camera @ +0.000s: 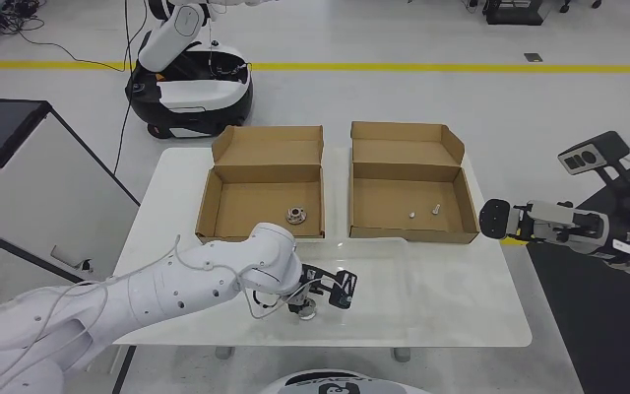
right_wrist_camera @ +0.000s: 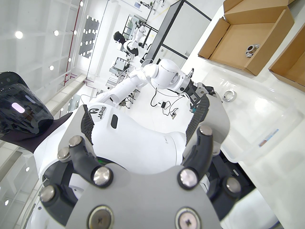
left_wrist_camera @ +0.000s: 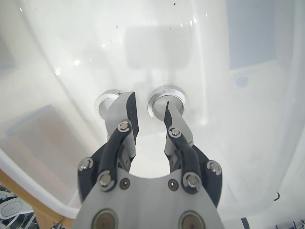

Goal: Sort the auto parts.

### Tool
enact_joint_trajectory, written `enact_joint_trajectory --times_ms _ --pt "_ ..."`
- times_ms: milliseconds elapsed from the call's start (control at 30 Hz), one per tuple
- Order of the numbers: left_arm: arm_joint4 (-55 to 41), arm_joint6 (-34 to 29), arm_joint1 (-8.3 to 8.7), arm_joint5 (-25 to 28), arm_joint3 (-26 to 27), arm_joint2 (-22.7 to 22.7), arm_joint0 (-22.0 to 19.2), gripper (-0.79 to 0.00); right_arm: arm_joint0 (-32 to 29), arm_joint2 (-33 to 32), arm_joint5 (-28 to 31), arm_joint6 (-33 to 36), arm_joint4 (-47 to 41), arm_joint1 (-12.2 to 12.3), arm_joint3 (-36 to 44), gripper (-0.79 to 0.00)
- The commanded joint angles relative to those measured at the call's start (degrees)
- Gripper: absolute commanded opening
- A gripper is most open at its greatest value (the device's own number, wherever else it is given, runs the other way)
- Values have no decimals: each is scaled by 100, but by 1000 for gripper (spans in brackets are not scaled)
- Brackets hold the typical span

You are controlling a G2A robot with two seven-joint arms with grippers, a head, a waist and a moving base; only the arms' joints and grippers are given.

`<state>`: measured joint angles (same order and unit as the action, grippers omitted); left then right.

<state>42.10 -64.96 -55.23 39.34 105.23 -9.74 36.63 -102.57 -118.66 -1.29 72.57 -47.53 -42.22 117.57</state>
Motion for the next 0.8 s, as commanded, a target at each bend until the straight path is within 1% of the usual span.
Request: enact_joint_trajectory --times_ms 0,67,167,233,500,767 --pt "43 5 -6 5 -7 0 11 -493 0 0 0 0 0 0 0 0" --pt "69 17 -10 17 -21 0 25 -529 0 0 0 0 0 0 0 0" --pt "116 32 -14 32 -39 0 62 -536 0 0 0 0 0 0 0 0" --pt "137 50 -18 50 -44 0 86 -526 0 0 0 0 0 0 0 0" --pt "246 70 -17 70 -82 0 141 -545 0 0 0 0 0 0 0 0" --pt "356 123 -12 124 -135 0 158 -628 0 0 0 0 0 0 0 0"
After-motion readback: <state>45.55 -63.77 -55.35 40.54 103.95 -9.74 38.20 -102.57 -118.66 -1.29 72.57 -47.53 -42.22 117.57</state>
